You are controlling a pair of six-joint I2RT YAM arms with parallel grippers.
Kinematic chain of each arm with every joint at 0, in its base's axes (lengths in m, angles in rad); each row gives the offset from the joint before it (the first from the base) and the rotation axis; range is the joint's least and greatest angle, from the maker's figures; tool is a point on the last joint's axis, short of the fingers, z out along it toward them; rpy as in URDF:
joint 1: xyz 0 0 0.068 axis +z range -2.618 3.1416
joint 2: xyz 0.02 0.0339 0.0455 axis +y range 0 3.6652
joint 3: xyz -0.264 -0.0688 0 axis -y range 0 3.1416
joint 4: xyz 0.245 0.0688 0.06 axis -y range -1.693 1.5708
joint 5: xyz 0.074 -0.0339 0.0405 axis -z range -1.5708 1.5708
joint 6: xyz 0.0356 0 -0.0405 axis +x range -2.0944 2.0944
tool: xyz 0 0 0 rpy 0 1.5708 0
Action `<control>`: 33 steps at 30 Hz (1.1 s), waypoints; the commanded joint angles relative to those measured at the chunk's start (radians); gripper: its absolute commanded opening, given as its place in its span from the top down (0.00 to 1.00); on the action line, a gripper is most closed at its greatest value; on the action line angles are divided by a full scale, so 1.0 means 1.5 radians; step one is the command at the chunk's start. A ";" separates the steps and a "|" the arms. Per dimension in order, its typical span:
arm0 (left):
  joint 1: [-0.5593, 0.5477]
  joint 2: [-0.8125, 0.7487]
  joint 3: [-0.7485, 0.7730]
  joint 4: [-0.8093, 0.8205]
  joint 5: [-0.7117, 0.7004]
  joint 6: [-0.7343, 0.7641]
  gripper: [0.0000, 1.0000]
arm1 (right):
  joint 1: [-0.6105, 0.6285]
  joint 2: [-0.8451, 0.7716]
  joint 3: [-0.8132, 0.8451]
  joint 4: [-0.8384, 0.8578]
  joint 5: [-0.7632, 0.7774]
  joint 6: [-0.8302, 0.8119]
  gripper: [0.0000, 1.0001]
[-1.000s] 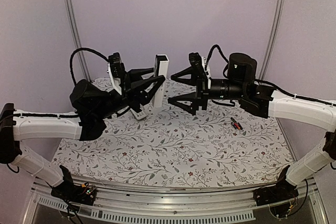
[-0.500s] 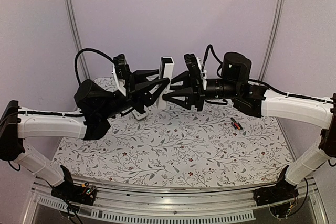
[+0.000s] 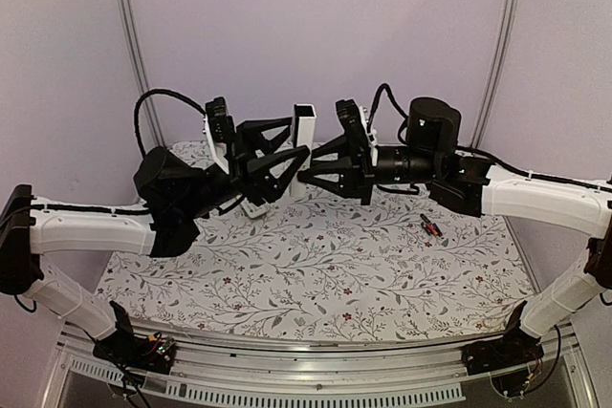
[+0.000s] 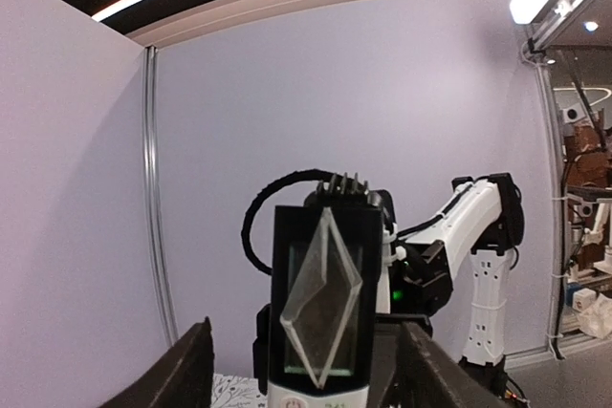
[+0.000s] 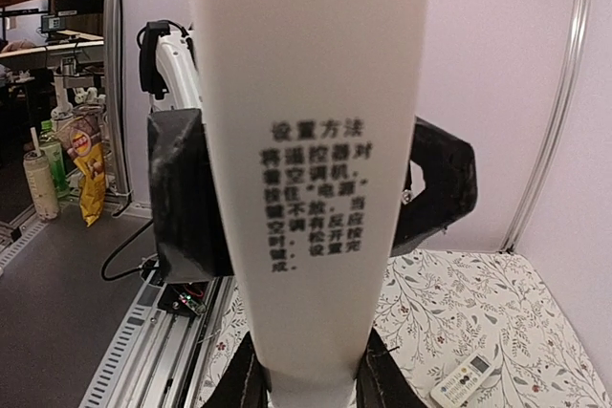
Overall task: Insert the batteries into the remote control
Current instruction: Pass from the left arm to the right, then pass from the right arm to the left
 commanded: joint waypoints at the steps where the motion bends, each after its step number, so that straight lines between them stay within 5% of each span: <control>1: 0.004 -0.044 -0.020 -0.049 -0.111 0.022 0.13 | 0.002 -0.044 -0.004 -0.078 0.155 -0.021 1.00; 8: 0.024 -0.093 -0.003 -0.209 -0.160 0.050 0.10 | 0.002 -0.046 0.083 -0.310 0.367 0.063 1.00; 14: 0.085 -0.081 0.012 -0.226 0.005 -0.042 0.14 | 0.005 -0.045 0.126 -0.434 0.186 0.008 1.00; 18: 0.077 -0.034 0.064 -0.285 0.064 -0.046 0.21 | 0.005 -0.058 0.149 -0.470 0.194 -0.034 1.00; 22: 0.070 -0.012 0.024 -0.171 0.116 -0.080 0.22 | 0.005 -0.043 0.177 -0.494 0.206 -0.053 1.00; 29: 0.043 0.027 0.057 -0.205 0.119 -0.059 0.28 | 0.005 -0.020 0.211 -0.541 0.185 -0.096 1.00; 33: 0.042 0.040 0.063 -0.201 0.105 -0.060 0.42 | 0.005 -0.013 0.225 -0.559 0.177 -0.122 1.00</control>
